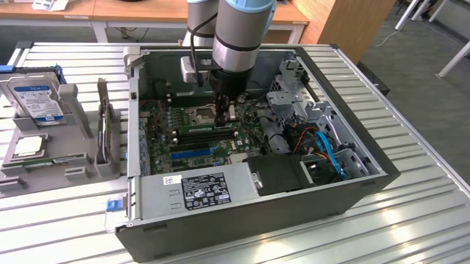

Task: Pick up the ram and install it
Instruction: 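Insert the ram into the slot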

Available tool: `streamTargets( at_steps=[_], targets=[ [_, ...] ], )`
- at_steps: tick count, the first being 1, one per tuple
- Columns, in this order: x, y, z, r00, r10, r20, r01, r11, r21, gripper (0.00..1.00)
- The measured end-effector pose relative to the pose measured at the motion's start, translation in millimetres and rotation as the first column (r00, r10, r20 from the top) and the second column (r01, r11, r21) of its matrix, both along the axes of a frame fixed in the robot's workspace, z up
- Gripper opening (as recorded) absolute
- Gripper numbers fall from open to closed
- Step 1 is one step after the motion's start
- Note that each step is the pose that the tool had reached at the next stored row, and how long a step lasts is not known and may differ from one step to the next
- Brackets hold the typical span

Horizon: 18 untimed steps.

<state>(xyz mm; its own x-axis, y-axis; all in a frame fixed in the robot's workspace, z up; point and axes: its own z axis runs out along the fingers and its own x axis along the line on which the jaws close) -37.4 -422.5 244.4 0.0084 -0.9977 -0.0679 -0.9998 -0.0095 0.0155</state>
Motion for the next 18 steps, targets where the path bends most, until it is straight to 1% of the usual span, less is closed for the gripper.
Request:
streamTargets(
  at_steps=[18],
  targets=[
    [-2.4, -0.2, -0.2, 1.0, -0.01, 0.0, 0.01, 1.0, 0.0001, 0.11]
  ],
)
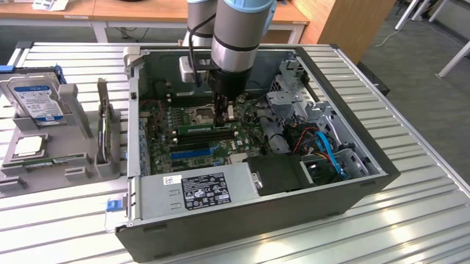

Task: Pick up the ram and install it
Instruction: 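Insert the ram into the slot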

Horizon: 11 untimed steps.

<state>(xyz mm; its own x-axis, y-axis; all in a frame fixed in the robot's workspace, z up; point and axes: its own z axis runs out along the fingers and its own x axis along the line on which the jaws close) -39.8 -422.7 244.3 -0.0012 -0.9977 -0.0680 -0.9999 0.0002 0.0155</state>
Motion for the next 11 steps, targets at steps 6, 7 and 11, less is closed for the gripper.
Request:
streamTargets(
  at_steps=[6, 7, 11],
  targets=[
    [0.0, -1.8, 0.0, 1.0, -0.007, 0.0, 0.007, 1.0, -0.0001, 0.11],
    [0.0, -2.0, 0.0, 1.0, -0.007, 0.0, 0.007, 1.0, -0.0002, 0.11],
    [0.1, -2.3, 0.0, 1.0, -0.008, 0.0001, 0.008, 1.0, -0.0002, 0.11]
  ],
)
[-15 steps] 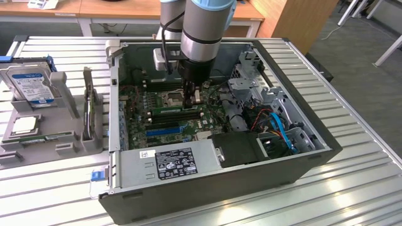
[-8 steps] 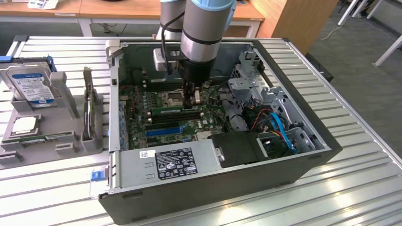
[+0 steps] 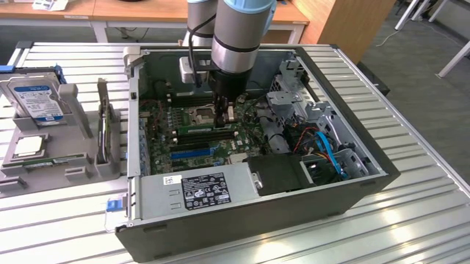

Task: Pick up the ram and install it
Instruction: 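Insert the ram into the slot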

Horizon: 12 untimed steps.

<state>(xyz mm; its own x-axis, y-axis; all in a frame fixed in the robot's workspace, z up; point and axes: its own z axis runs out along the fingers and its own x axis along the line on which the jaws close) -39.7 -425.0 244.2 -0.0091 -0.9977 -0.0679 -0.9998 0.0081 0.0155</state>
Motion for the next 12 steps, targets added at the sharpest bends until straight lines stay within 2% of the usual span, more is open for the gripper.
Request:
streamTargets(
  at_steps=[12],
  targets=[
    [0.0, 0.0, -6.0, 1.0, 0.0, 0.0, 0.0, 1.0, -0.0001, 0.11]
  ],
)
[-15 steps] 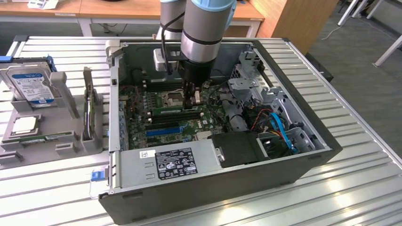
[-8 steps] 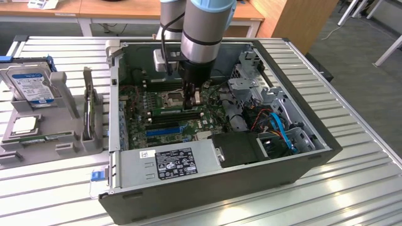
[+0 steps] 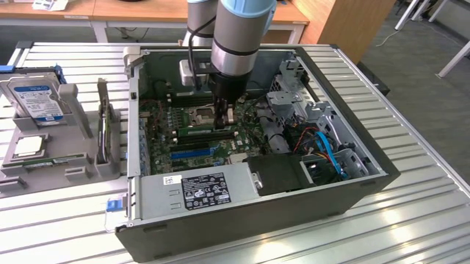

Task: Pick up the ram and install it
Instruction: 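Insert the ram into the slot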

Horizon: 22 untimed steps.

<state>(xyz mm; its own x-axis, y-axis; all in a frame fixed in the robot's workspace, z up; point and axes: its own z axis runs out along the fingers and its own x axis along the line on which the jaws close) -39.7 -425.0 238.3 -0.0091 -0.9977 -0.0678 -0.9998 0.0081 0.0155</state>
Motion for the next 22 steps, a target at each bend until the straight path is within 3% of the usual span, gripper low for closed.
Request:
streamTargets(
  at_steps=[22],
  targets=[
    [-1.0, -2.3, -1.8, 1.0, 0.001, 0.0, -0.001, 1.0, 0.0, 0.11]
  ],
)
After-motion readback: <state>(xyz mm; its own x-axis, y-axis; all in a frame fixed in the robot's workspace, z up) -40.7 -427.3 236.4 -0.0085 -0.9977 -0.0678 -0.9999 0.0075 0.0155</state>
